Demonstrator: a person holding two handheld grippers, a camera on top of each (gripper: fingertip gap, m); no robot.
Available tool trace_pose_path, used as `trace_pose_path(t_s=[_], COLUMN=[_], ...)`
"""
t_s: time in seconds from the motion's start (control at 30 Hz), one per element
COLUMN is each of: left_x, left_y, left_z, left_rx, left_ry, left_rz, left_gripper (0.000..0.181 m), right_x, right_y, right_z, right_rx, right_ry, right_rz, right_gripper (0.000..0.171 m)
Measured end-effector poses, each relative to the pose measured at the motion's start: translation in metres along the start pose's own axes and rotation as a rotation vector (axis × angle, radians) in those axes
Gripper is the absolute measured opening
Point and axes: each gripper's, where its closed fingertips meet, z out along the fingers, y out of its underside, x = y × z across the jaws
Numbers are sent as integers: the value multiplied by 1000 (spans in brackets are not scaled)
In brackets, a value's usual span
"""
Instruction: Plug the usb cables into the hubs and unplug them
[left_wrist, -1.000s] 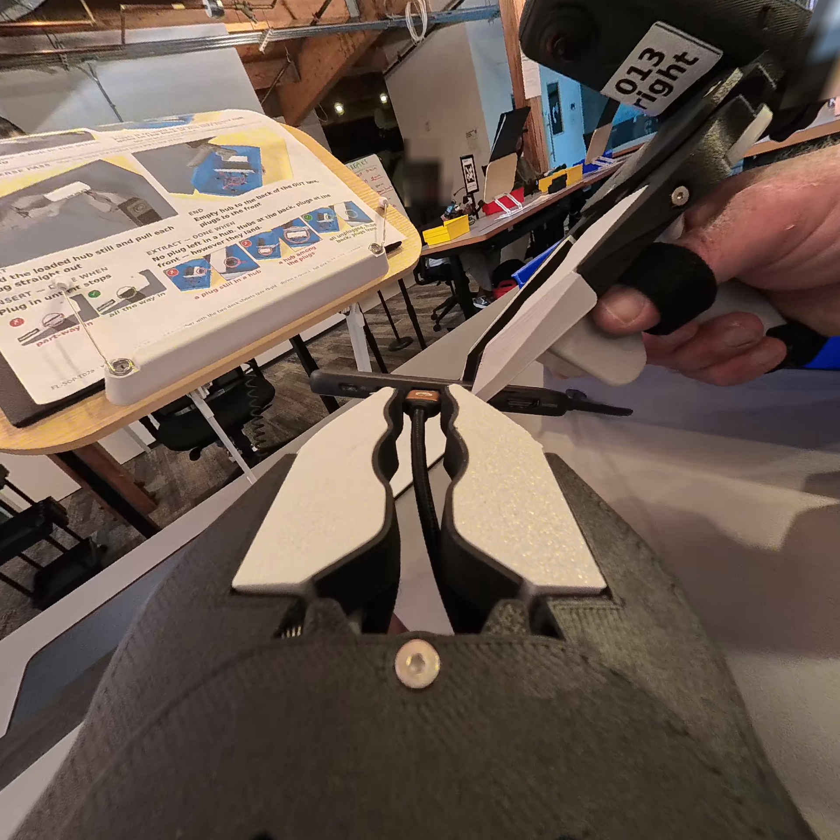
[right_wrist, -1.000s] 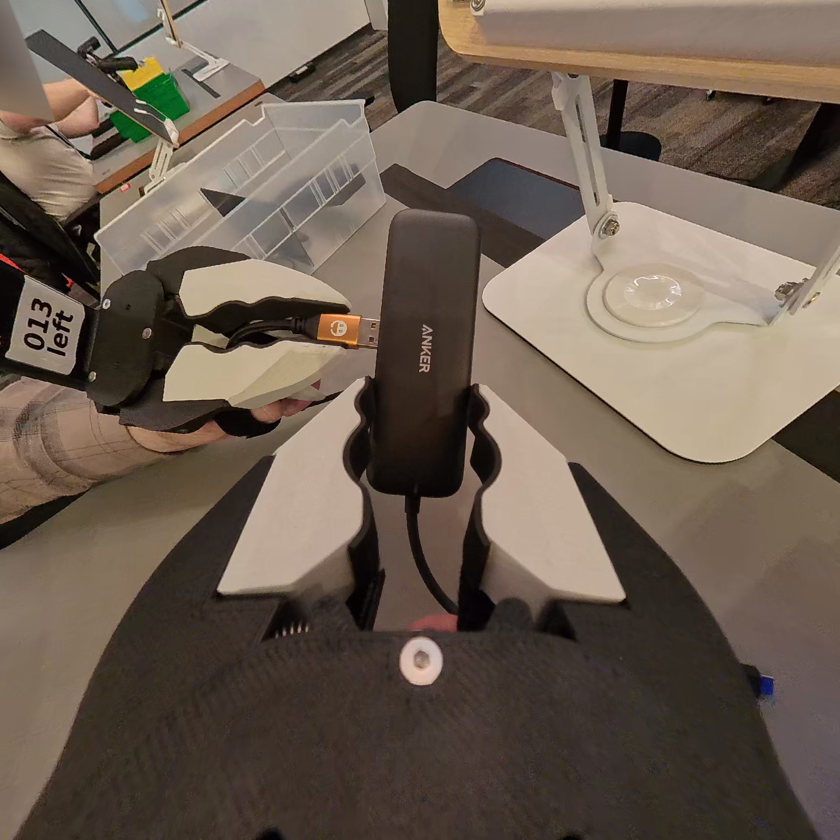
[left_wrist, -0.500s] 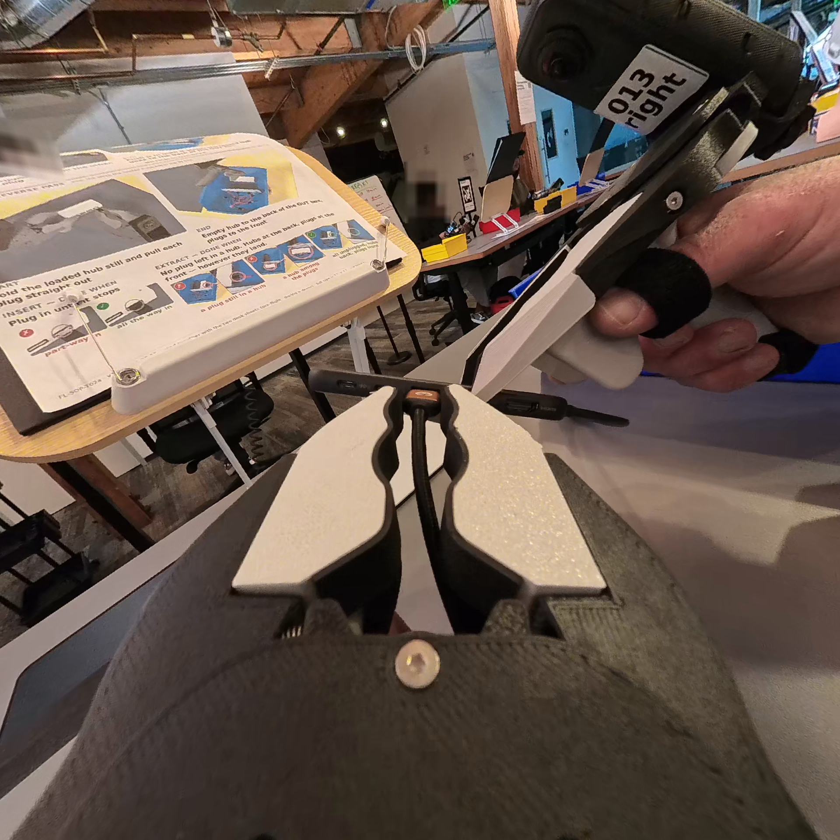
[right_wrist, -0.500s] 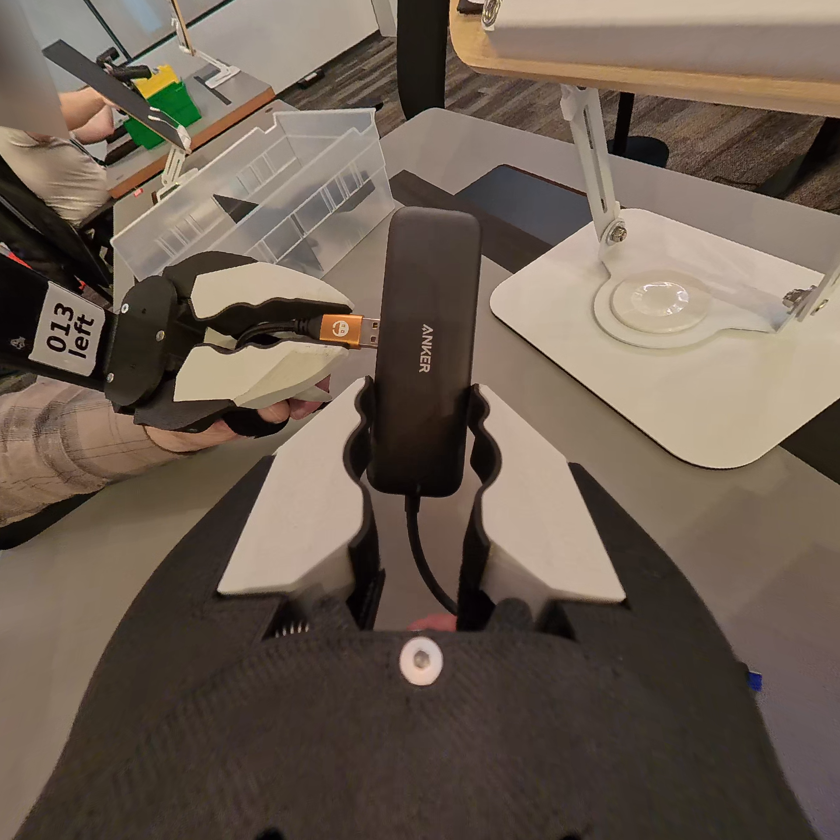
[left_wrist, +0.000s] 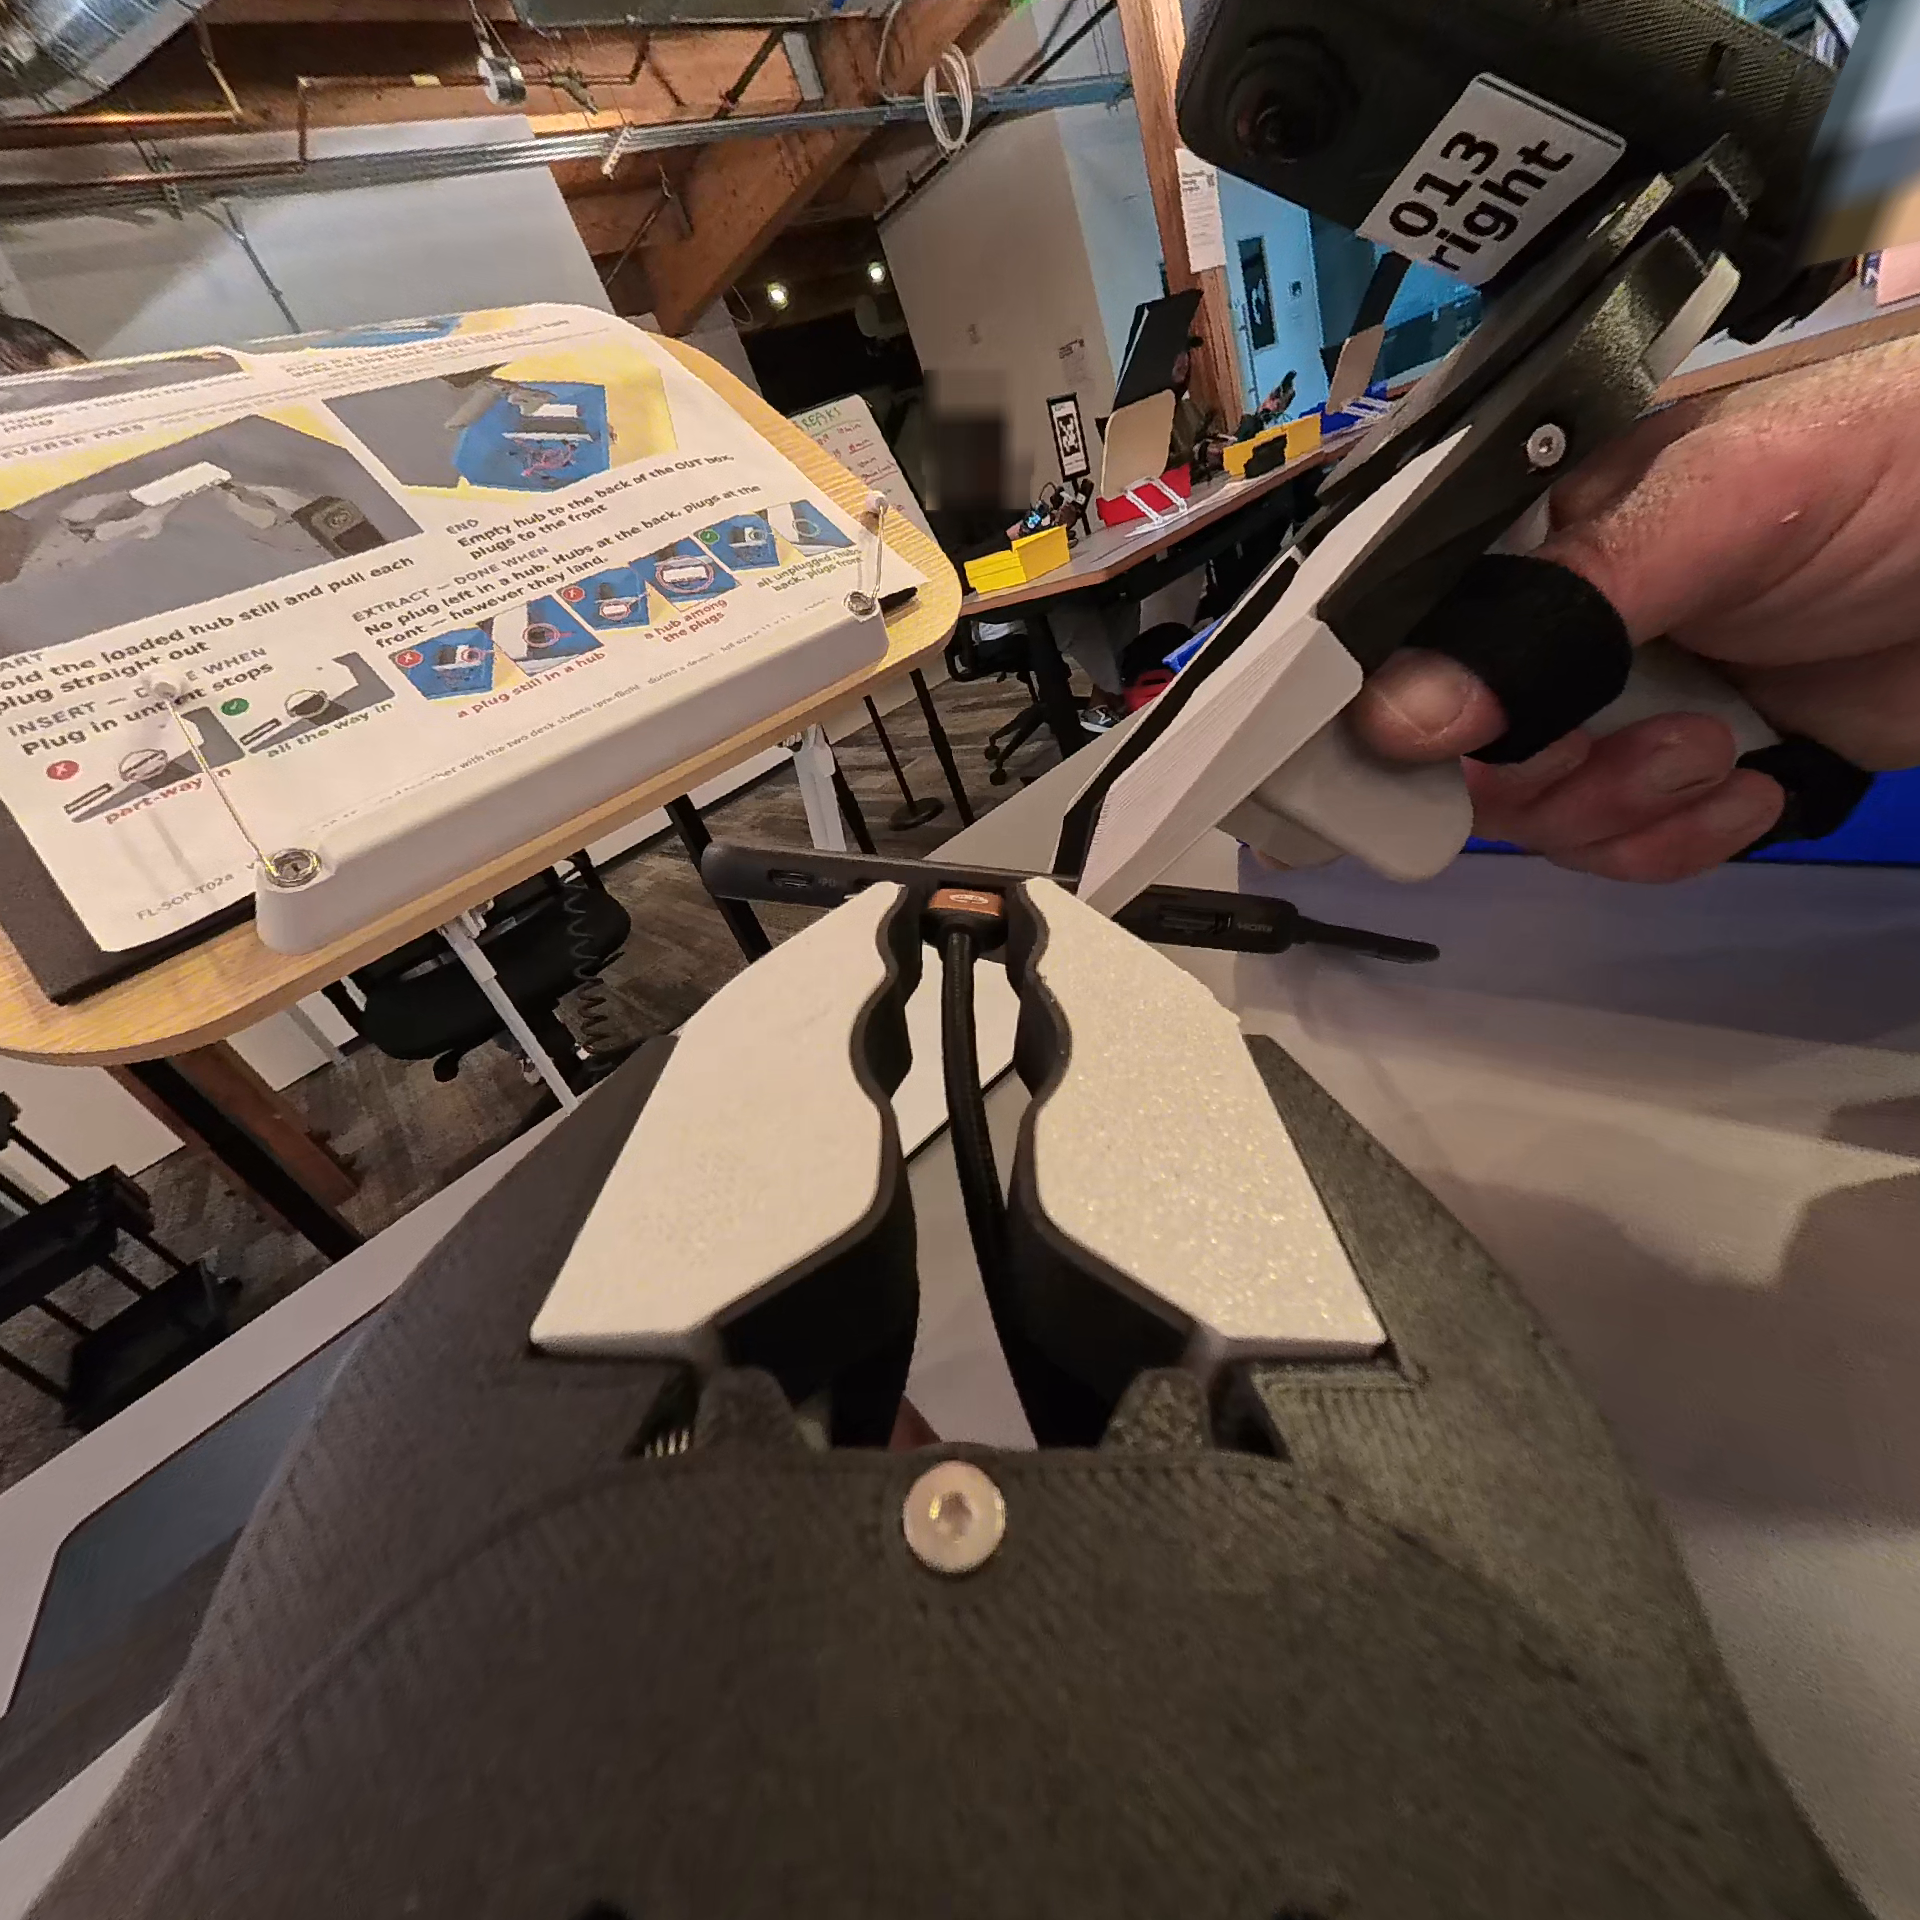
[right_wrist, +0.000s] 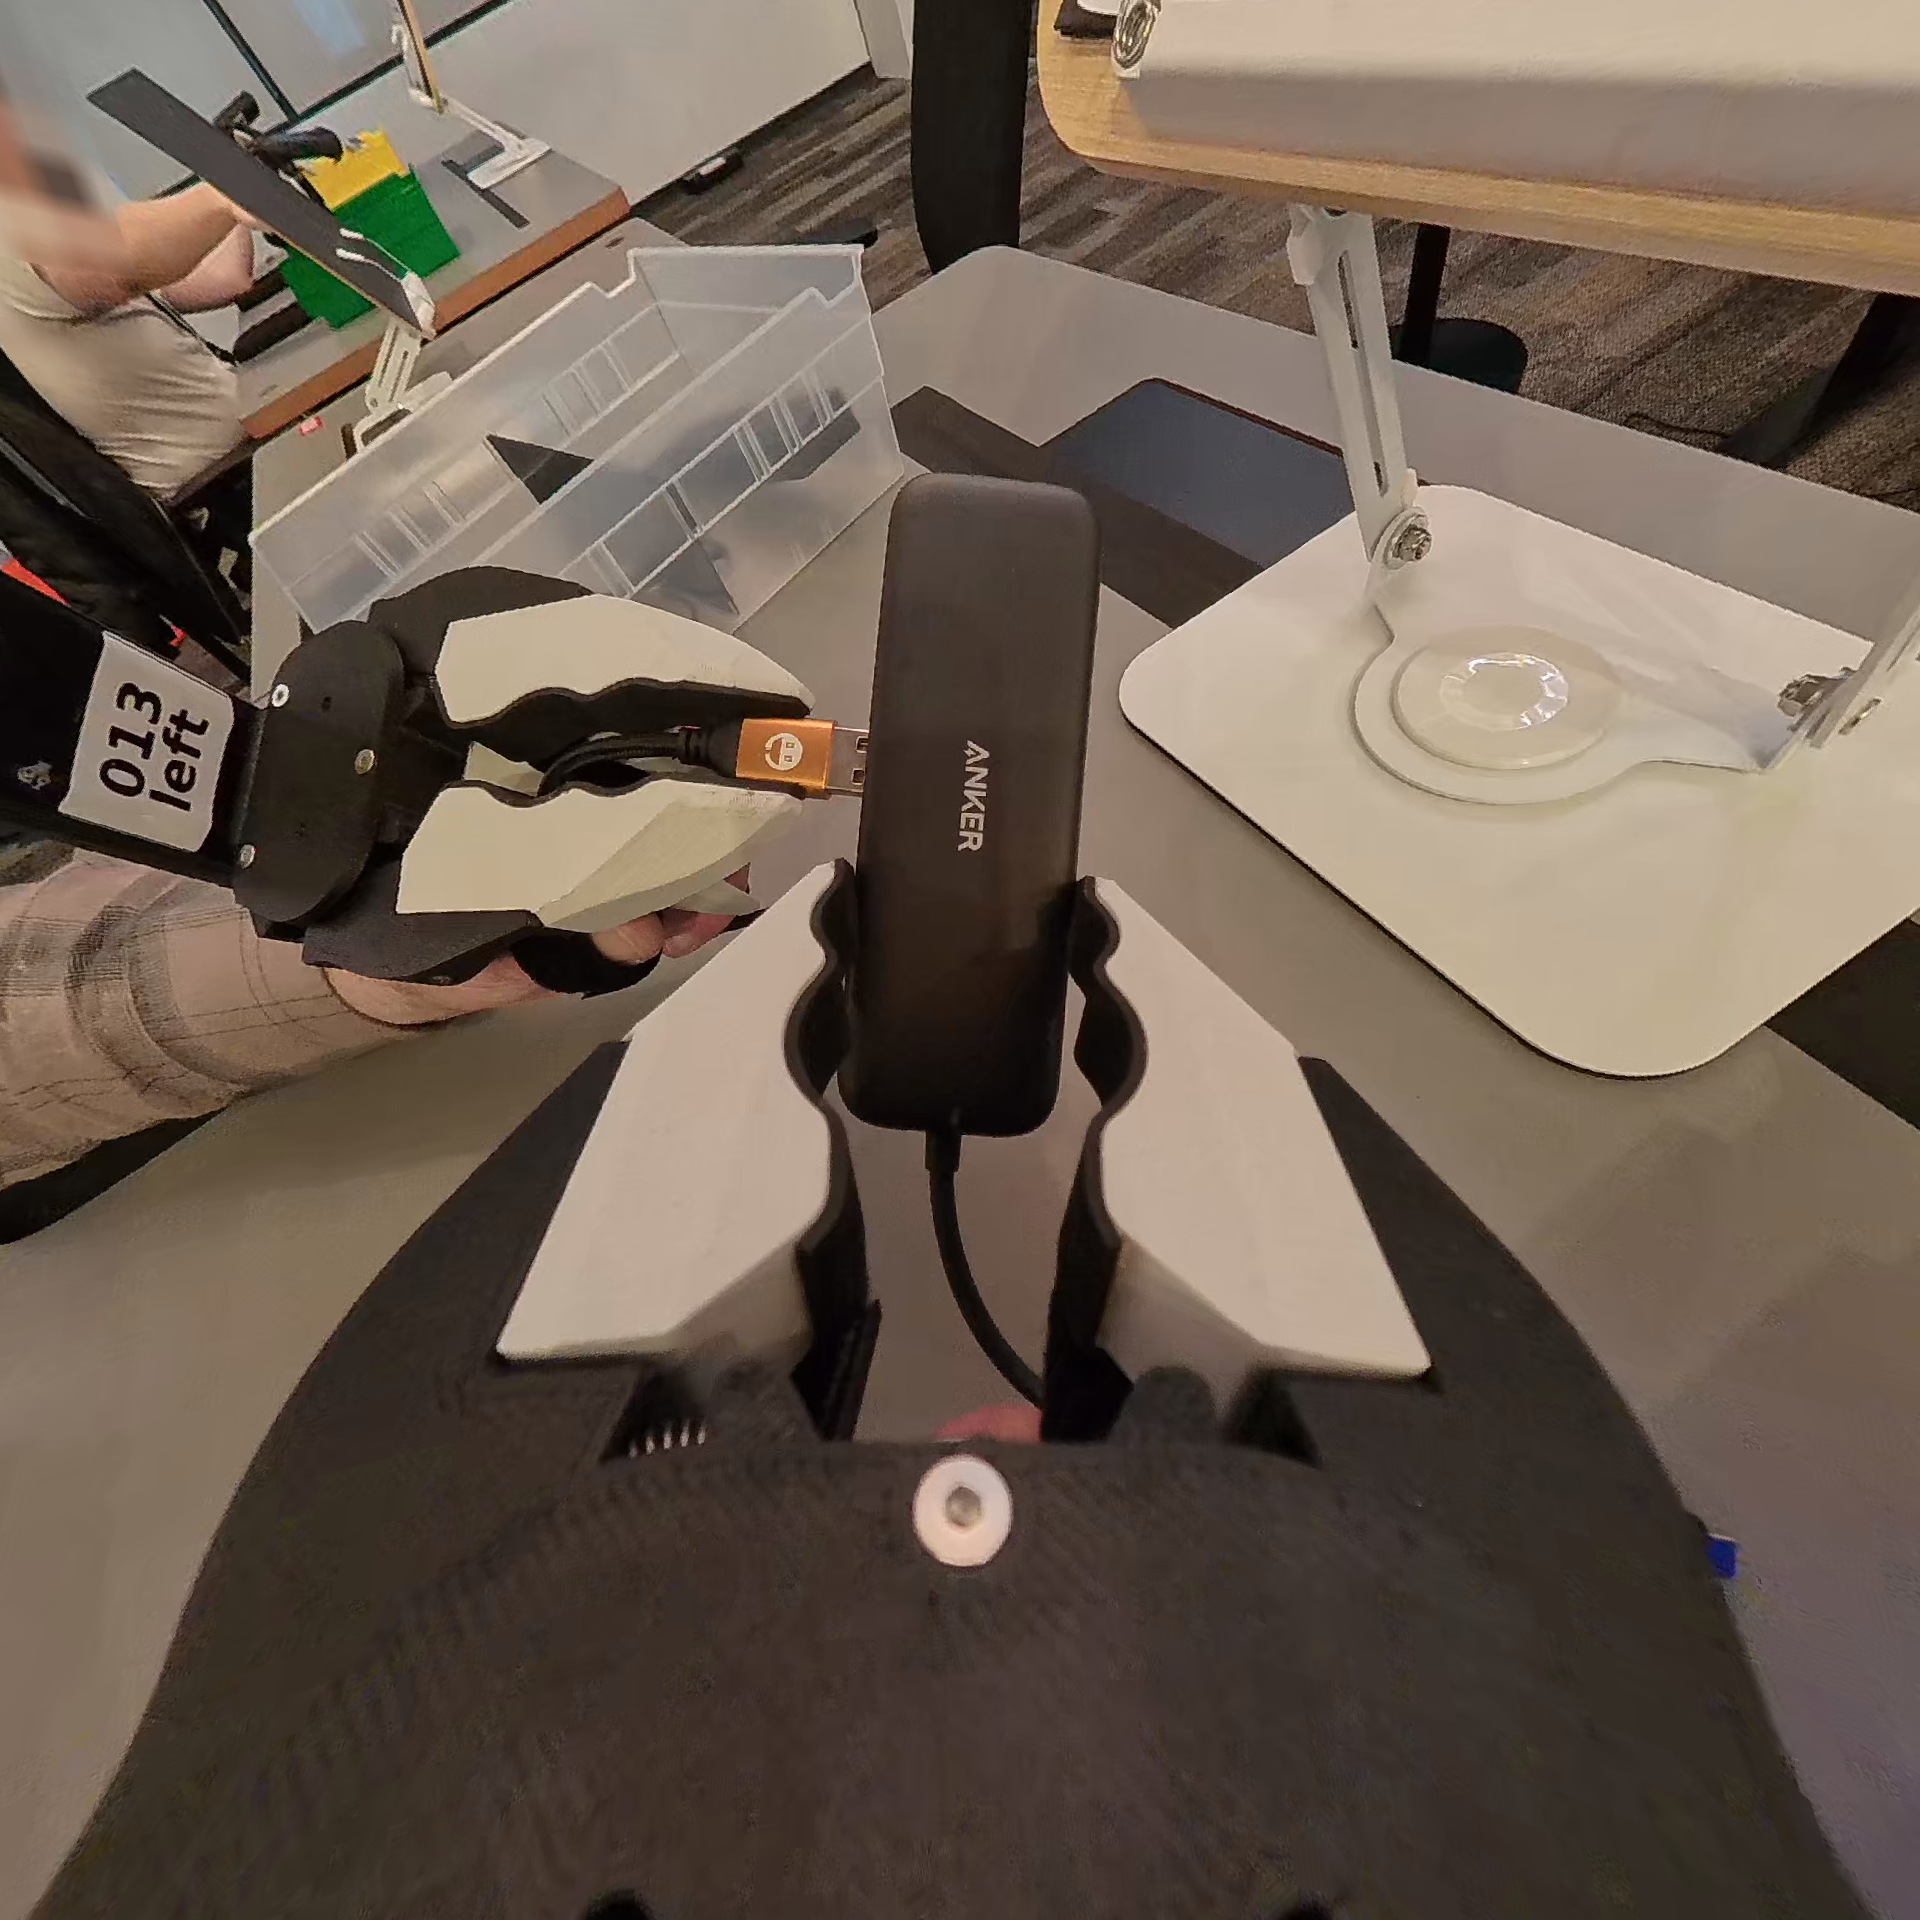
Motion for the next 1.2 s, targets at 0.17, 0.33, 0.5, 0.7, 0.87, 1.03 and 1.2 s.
trace_pose_path(t_s=[0.17, 0.33, 0.5, 0.7, 0.87, 1.03, 1.2], left_x=[0, 0, 0, 0, 0, 0, 1], left_y=[0, 0, -3, -5, -7, -8, -8], left_z=[0, 0, -1, -1, -1, -1, -2], left_rx=[-6, -6, 4, 14, 16, 26, 35], left_ry=[-5, -9, -12, -4, -3, -1, 5], left_rz=[4, 4, 2, 0, 18, 12, 4], left_gripper=[16, 16, 16, 16, 16, 16, 17], right_x=[0, 0, -2, -3, -6, -11, -12], right_y=[0, 0, -3, -5, -6, -7, -6], right_z=[0, 1, 0, -2, -3, -3, -4], right_rx=[5, 12, 23, 23, 17, 7, -13], right_ry=[-1, -5, -7, 13, 31, 31, 37], right_rz=[-1, -9, -34, -80, -126, -142, -159], right_gripper=[39, 39, 39, 39, 38, 38, 38])
